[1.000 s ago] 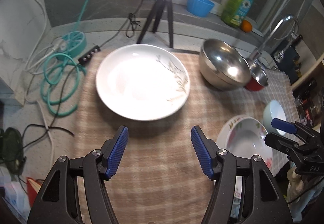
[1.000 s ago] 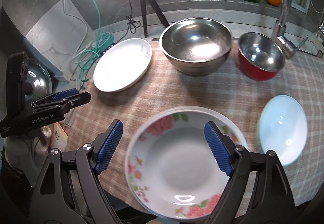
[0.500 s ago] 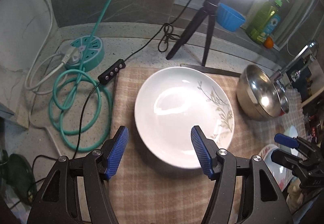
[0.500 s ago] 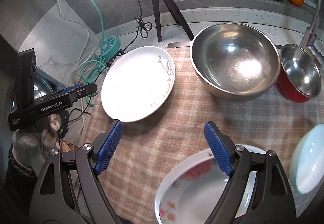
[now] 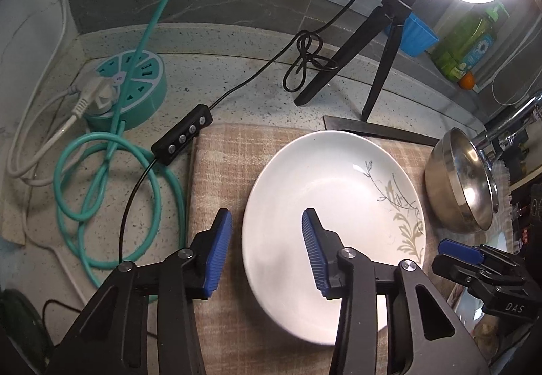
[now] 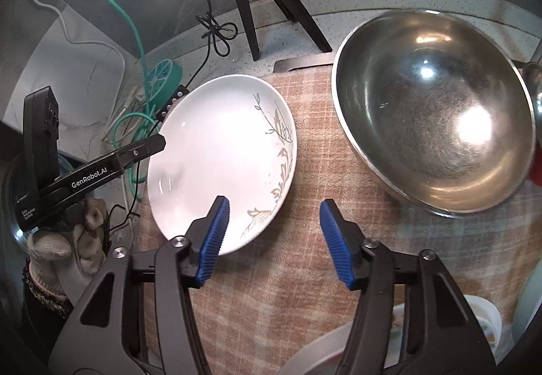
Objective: Organize plates and bowls
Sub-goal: 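Close the right gripper on the brown-leaf plate rim and lift it, then carry the brown-leaf plate over and lower it onto the plate stack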
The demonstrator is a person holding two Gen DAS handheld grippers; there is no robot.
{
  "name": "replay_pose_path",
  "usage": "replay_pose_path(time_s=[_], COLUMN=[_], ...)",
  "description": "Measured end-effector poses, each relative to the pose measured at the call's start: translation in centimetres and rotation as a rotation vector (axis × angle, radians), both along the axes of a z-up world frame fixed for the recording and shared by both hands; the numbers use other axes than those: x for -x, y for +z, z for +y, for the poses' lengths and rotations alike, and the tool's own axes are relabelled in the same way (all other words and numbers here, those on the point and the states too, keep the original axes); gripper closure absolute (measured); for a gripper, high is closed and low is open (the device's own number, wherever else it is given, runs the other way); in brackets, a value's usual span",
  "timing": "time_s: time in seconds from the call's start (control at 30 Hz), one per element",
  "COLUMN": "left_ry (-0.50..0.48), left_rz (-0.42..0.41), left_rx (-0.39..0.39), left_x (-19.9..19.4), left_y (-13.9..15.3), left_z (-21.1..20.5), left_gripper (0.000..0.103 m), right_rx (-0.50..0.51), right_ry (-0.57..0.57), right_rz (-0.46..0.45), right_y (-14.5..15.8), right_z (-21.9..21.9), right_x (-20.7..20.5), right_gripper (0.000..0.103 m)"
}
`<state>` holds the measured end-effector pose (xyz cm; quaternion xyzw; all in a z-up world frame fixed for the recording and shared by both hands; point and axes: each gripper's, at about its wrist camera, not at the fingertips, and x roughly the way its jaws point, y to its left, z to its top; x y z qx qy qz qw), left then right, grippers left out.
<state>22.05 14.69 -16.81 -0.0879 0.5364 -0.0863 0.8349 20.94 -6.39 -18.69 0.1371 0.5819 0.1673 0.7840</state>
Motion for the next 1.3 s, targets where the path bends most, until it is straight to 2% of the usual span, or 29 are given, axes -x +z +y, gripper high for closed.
replay_pose_path(time_s=[0.17,0.27,0.33,0.47,0.83,1.3], left_ry=[0.005,-0.004,-0.009,-0.015,-0.012,-0.005], left_rz=[0.018,0.029,0.035,0.036,0.034,-0.006], left_rx=[0.010,0.011,0.015,0.007,0.017,0.001], left_x=[-0.8,-1.1,-1.3,-1.3,-1.0,2.1], left_y=[-0.7,-1.1,-1.5,-1.7,-1.4,0.7], left_z=[0.5,0.4,0.3,0.1,0.2,-0.7], left_gripper=[0.071,0.075,0.081,0.082,0.084,0.084], right_rx=[0.001,-0.002,-0.004,0.000,0.042,0.041], right_ry=[-0.006,-0.007,-0.007,0.000,0.030,0.068], right_rz=[0.036,0.053,0.063,0.075,0.083,0.059], right_y=[-1.3,-1.9,-2.3,-2.7,-2.8,-1.6], right_z=[0.4,0.5,0.6,0.8,2.1,2.1], right_x=[-1.0,-1.4,-1.7,-2.1,-2.1,0.0], right_gripper=[0.059,0.070,0.073,0.087,0.088,0.088])
